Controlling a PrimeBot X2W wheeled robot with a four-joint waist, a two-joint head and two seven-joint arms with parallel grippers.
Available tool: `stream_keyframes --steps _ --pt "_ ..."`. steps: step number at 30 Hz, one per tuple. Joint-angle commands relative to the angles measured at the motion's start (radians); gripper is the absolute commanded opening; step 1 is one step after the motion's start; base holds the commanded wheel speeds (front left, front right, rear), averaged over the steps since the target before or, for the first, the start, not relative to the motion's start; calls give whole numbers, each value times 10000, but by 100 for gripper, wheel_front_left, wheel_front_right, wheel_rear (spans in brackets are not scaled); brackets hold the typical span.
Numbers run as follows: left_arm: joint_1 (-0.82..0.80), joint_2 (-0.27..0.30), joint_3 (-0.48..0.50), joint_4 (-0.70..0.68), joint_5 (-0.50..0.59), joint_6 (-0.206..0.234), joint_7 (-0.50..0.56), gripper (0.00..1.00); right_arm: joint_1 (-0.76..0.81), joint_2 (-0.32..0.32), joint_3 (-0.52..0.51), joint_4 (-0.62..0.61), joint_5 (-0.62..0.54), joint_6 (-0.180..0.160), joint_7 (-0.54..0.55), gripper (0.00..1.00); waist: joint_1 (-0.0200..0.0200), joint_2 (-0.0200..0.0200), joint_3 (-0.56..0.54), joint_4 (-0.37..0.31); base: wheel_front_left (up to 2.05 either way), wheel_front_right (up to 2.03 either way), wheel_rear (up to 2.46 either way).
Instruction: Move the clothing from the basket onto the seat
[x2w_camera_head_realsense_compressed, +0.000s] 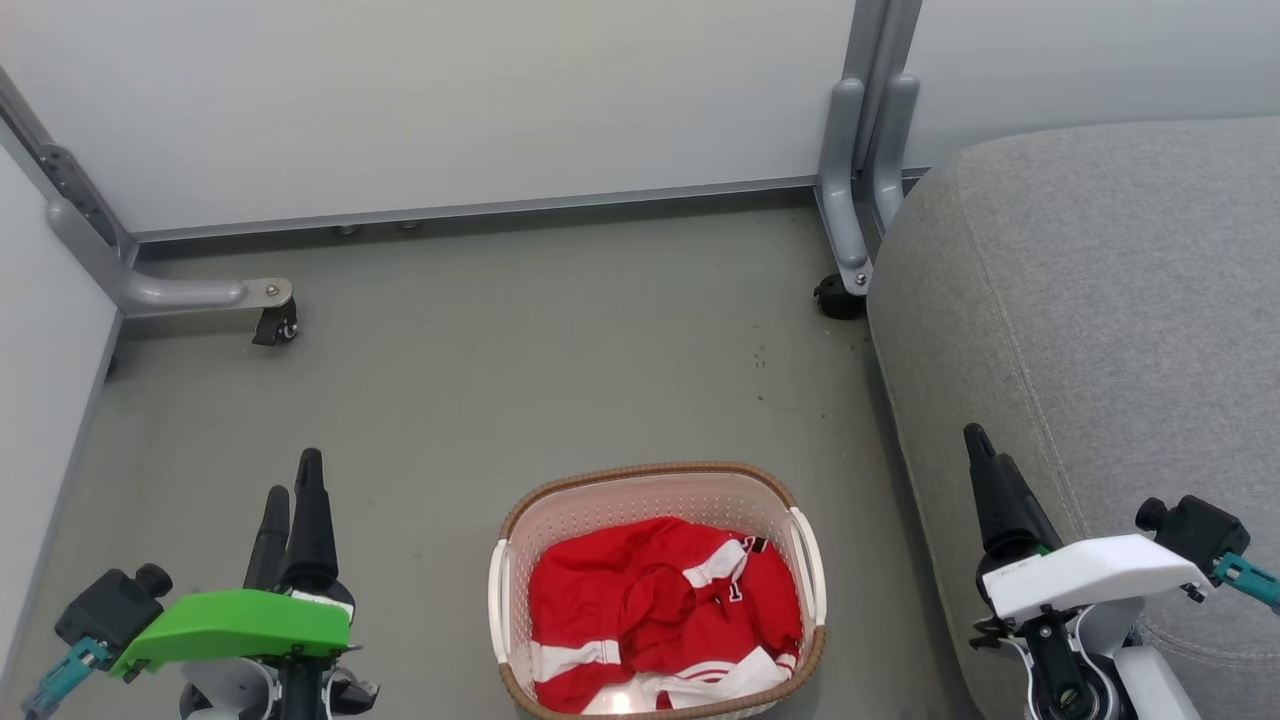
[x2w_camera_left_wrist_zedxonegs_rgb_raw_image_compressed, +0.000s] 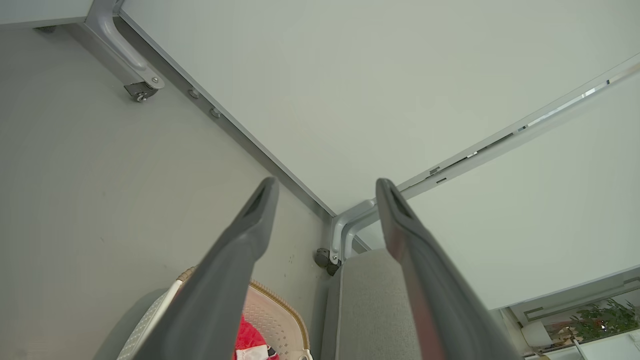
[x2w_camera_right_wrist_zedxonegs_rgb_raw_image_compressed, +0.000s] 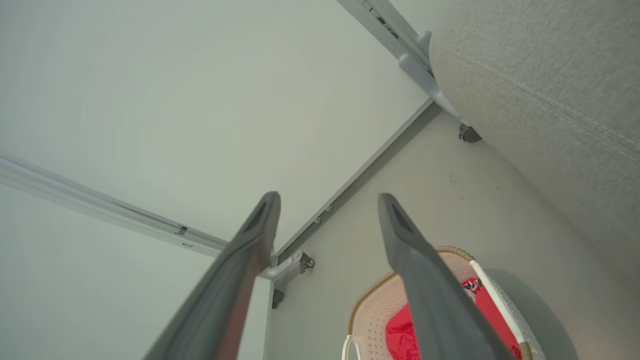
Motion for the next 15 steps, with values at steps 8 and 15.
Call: stream_keyframes --steps 8,15 --pt "-284 60 -195 -55 1107 -41 -341 100 -182 -103 251 -258 -1288 5 -349 100 0 -1 36 3 0 0 0" --pt "-280 66 -332 64 1921 -43 -546 100 -130 -81 376 -260 -1999 6 -558 100 0 -1 34 15 0 0 0"
